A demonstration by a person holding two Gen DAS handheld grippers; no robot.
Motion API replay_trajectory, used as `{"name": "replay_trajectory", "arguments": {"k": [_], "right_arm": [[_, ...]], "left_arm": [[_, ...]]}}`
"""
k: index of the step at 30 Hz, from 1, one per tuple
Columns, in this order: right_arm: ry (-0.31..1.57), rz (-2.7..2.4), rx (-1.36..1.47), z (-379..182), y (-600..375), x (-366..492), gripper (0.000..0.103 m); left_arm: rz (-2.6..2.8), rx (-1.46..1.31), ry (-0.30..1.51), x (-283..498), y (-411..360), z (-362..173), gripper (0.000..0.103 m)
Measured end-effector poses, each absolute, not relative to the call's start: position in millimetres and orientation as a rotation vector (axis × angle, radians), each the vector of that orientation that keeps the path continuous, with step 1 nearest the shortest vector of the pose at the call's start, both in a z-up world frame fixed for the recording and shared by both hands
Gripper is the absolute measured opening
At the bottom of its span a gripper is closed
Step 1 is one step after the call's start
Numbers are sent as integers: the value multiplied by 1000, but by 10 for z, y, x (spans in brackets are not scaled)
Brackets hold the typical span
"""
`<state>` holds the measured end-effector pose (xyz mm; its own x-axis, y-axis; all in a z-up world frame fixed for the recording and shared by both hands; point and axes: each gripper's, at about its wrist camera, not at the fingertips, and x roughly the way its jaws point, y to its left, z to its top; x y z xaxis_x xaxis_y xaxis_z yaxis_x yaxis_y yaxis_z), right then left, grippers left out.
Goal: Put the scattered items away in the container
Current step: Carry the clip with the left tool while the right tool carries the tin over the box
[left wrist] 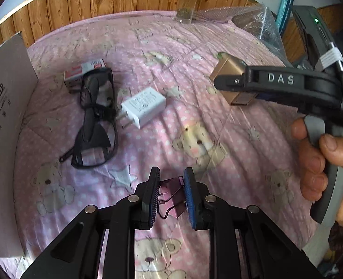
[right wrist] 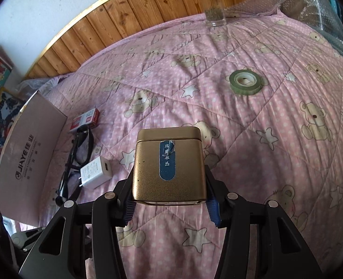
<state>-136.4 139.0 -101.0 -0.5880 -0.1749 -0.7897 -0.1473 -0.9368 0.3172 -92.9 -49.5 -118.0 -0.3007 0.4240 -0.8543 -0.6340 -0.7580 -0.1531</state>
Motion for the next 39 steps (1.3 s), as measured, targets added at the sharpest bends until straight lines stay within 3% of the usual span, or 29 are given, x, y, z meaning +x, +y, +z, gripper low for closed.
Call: {"name": "replay_trajectory", "arguments": {"k": [5,18,27,39], "right_arm": [[-566,-2724,1434,-1053,1368,-1283,53],[-572,-2737,1399,-961,1338,-1111,53],[-573,-2697,1357,-789,1173,-976,53],[-541,-2654,1345,-600,835,-646,53]], "left_arm": [[2059,-1247,317,-817,-491,-1216,27],[2080,-1111,469,-516,-550,-1190,26],[2112,-1043,378,-446,-698,-739,26],[2205,-1113,339,-460,-931,-519,26]]}}
